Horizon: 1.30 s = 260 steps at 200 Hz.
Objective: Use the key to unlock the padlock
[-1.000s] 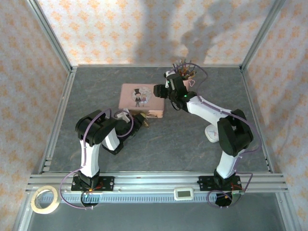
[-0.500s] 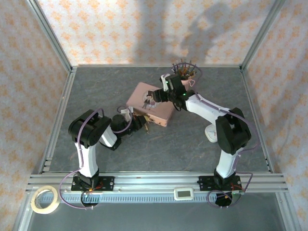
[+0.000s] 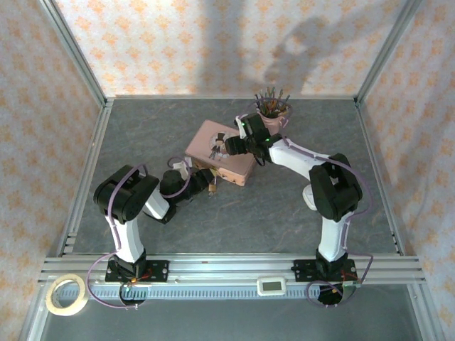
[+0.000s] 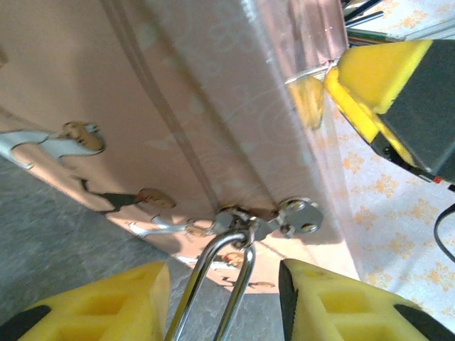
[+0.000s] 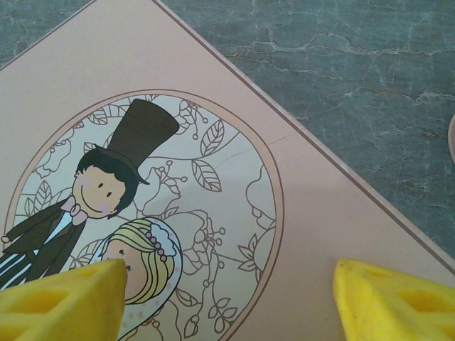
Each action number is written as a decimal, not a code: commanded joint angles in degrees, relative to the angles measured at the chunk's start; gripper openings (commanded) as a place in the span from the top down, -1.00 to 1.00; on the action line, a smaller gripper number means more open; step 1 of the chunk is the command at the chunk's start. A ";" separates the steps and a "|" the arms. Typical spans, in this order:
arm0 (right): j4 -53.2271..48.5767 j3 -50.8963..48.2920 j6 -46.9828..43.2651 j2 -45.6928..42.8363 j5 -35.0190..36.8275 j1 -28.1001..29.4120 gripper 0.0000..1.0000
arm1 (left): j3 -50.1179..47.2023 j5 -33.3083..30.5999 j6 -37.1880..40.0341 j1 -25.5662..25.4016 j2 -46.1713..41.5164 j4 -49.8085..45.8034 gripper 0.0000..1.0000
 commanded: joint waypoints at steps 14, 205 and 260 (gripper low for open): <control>-1.73 -0.72 1.34 1.20 -1.42 -0.33 -0.49 | -2.31 -0.35 -0.25 0.12 -1.40 0.64 0.34; -1.47 -1.72 4.46 1.94 -3.82 -0.28 -0.38 | 4.20 -6.72 4.69 -0.28 -1.72 -14.53 0.64; -1.07 -2.01 5.02 2.55 -4.36 -0.33 -0.38 | 7.11 -8.11 3.90 -2.67 0.18 -14.98 0.58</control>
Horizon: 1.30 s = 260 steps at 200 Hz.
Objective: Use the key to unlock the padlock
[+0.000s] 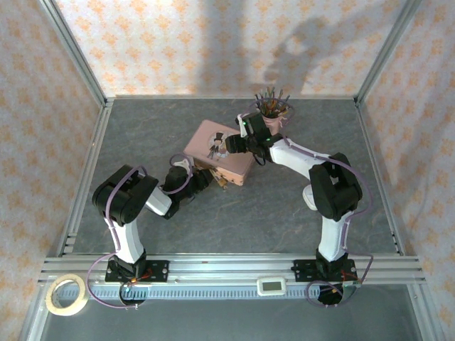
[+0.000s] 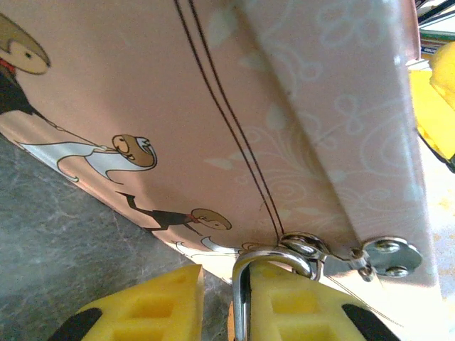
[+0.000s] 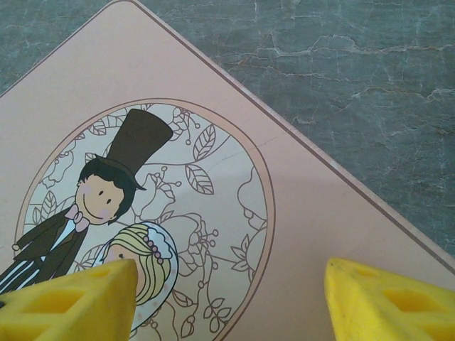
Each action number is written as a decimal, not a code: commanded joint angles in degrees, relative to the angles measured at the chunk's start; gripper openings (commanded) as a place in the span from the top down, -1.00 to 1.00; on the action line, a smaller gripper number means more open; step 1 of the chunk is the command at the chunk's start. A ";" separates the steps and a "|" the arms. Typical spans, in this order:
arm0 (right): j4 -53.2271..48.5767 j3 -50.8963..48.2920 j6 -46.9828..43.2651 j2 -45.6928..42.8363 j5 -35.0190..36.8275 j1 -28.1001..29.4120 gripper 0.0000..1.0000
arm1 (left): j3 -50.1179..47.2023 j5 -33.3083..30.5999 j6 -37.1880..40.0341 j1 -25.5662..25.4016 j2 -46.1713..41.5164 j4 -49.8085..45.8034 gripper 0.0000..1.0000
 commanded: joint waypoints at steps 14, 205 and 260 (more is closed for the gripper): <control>-2.86 -1.96 2.10 2.29 -2.63 0.21 -0.37 | 2.65 -2.67 -1.00 -1.44 2.27 -0.88 0.58; -16.33 -5.07 9.04 -9.09 16.98 23.26 -0.44 | -12.28 -10.49 -7.51 7.32 -20.62 -1.55 0.15; -20.43 2.09 13.23 2.97 25.78 26.51 -0.44 | -12.36 -6.73 -6.05 13.85 -22.23 -0.09 0.13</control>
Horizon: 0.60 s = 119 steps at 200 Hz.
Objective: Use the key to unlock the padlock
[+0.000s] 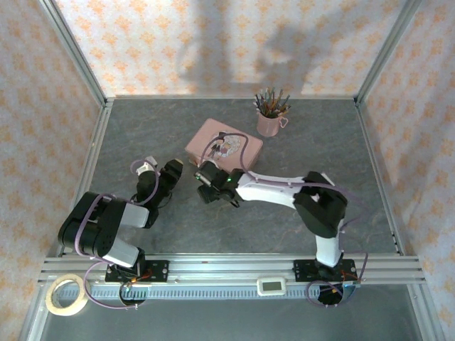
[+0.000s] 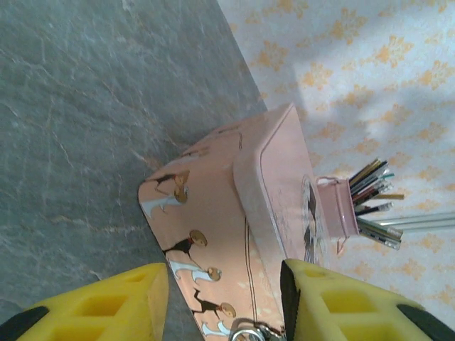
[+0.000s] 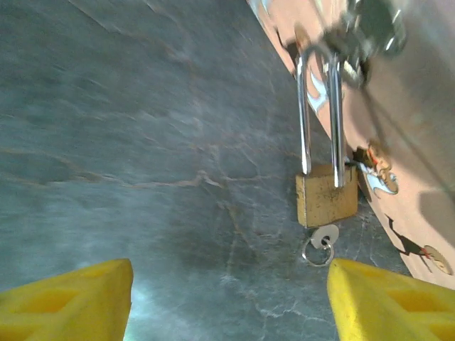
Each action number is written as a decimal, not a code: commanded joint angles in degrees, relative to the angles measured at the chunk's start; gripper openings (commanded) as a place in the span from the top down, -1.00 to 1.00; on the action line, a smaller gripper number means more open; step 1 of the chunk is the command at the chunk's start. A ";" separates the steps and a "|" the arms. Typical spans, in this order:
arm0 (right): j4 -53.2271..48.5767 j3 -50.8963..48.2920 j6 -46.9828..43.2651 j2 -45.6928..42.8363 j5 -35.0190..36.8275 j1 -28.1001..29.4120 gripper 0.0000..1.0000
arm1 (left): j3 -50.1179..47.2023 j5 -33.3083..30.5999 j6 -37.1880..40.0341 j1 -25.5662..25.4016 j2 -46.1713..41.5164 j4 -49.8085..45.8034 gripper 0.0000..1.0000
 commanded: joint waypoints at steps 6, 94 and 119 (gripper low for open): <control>-3.67 4.80 3.50 3.75 8.80 -0.28 -0.44 | 0.02 2.35 2.41 1.05 -1.77 0.18 0.12; 1.56 8.13 1.09 13.27 20.62 -0.53 -0.32 | -2.38 3.62 1.40 1.76 -0.94 3.58 0.13; 2.89 7.05 1.35 13.82 16.45 -1.44 -0.06 | -2.54 4.30 0.45 1.83 -0.07 5.27 0.13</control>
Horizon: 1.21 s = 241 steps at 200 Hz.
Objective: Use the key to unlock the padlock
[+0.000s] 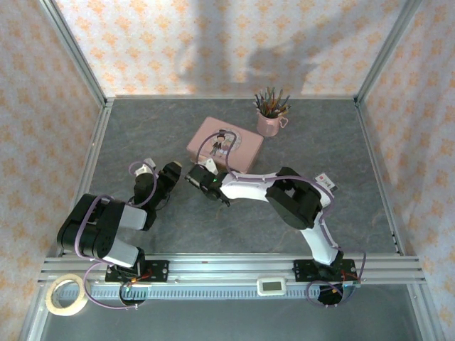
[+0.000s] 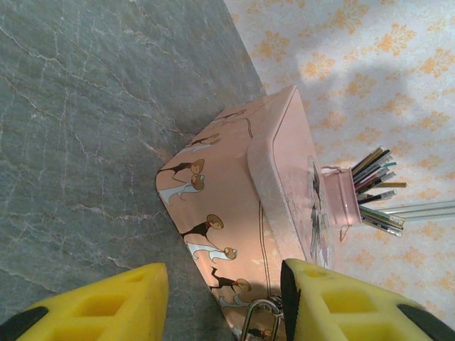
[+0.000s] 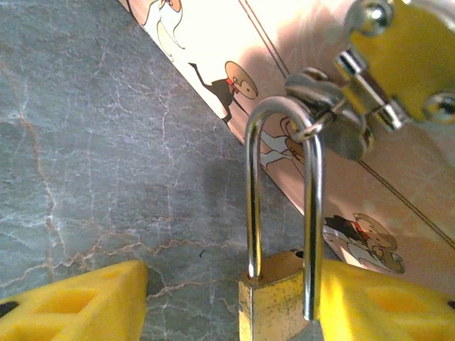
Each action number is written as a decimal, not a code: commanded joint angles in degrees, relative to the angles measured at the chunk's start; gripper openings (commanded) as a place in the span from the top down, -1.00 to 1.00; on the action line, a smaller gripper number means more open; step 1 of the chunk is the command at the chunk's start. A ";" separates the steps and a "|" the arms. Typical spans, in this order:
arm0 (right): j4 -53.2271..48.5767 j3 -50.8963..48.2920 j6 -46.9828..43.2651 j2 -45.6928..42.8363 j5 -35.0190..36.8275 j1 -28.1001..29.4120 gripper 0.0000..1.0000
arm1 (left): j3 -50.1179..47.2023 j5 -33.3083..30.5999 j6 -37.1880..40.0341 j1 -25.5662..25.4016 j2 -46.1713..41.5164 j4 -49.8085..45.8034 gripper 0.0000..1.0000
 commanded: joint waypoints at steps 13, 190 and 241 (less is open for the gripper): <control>2.03 -0.89 0.77 1.93 -2.54 -2.26 0.04 | -0.63 1.58 -1.17 0.42 0.88 5.51 0.13; 17.99 -14.14 -4.06 -9.73 -47.11 -14.42 0.78 | -1.39 2.82 -16.16 -10.58 23.19 41.72 0.24; 15.89 -14.57 -2.34 -8.97 -44.36 -14.95 0.28 | -0.25 0.04 -16.14 -12.69 28.06 43.28 0.28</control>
